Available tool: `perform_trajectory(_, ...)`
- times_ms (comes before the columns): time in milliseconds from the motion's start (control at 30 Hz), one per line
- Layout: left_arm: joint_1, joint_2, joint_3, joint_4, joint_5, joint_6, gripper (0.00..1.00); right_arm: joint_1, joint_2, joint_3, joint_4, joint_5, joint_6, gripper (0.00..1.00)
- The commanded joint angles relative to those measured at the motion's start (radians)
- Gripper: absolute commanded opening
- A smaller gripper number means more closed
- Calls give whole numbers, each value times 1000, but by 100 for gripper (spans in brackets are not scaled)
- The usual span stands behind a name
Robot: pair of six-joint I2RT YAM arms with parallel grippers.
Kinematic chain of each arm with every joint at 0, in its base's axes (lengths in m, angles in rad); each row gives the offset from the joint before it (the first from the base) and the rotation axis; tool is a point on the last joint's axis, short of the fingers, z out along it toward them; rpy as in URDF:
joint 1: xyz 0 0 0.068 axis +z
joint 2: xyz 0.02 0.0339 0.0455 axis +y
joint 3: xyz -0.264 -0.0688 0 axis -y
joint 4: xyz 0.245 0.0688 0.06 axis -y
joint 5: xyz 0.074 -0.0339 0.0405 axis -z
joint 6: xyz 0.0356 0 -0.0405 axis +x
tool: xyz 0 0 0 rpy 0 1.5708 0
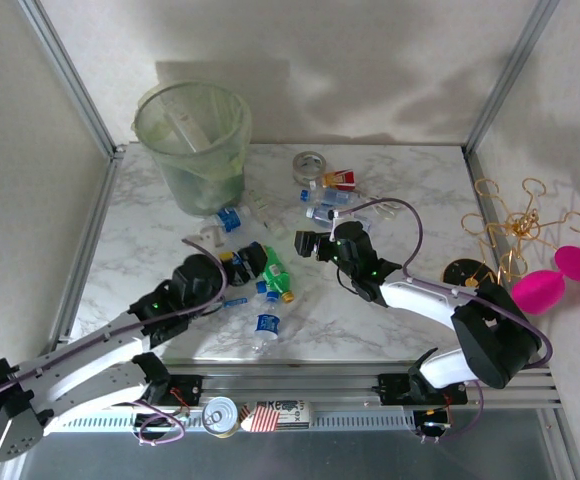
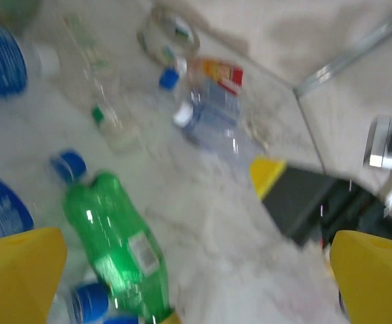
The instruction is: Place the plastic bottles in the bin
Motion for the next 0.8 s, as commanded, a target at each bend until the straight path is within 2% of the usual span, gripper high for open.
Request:
perform_trajectory(0,-115,37,-17,-98,-94,-87,100,-31,14,17,-9,33,27,99)
perform_trajectory(133,-261,154,6,-149,-69,-85,100,-41,21,18,-15,23,32,99)
perform_trajectory(333,-387,319,51,-277,-40,-122,100,-43,0,8,-37,33,34,99)
perform_trajectory(500,-415,311,21,-359,-96,-191,100,-43,-29,-7,-51,52,23,99)
perform_trajectory(767,-415,367,-27,-302,-76,-204,91,-44,-19,-5,-45,47,23,99)
